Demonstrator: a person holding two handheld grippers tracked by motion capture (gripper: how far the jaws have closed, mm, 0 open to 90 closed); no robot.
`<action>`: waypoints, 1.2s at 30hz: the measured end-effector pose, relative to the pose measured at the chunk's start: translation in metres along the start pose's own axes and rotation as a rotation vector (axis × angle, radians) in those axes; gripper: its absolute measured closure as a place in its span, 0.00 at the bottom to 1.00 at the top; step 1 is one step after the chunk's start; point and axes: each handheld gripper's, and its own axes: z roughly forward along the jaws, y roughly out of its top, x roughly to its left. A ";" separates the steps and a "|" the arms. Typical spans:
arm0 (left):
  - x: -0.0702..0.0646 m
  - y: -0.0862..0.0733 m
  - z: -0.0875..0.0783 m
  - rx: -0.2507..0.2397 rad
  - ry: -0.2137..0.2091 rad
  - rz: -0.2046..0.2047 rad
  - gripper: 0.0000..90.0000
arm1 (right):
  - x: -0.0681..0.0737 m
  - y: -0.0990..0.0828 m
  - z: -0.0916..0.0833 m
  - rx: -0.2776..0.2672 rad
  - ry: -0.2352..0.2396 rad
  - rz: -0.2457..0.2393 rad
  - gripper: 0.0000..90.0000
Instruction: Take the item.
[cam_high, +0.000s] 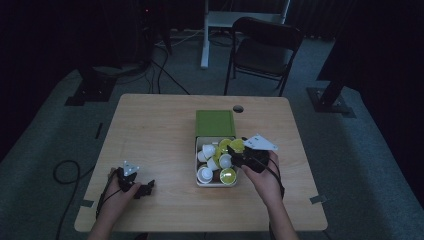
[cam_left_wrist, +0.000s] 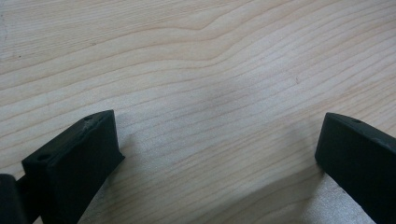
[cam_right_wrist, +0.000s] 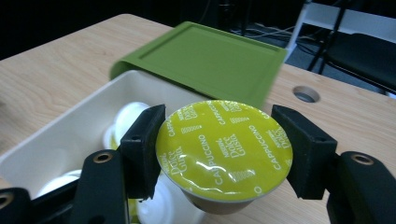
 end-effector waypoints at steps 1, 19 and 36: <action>0.000 0.000 0.000 0.001 0.000 0.001 0.00 | -0.002 -0.001 -0.001 0.000 -0.006 0.003 0.42; -0.001 0.000 0.000 0.001 0.004 -0.005 0.00 | -0.039 -0.023 -0.018 -0.003 -0.092 0.043 0.42; -0.001 0.000 0.000 0.003 0.004 -0.003 0.00 | -0.073 -0.056 -0.025 0.014 -0.200 0.080 0.42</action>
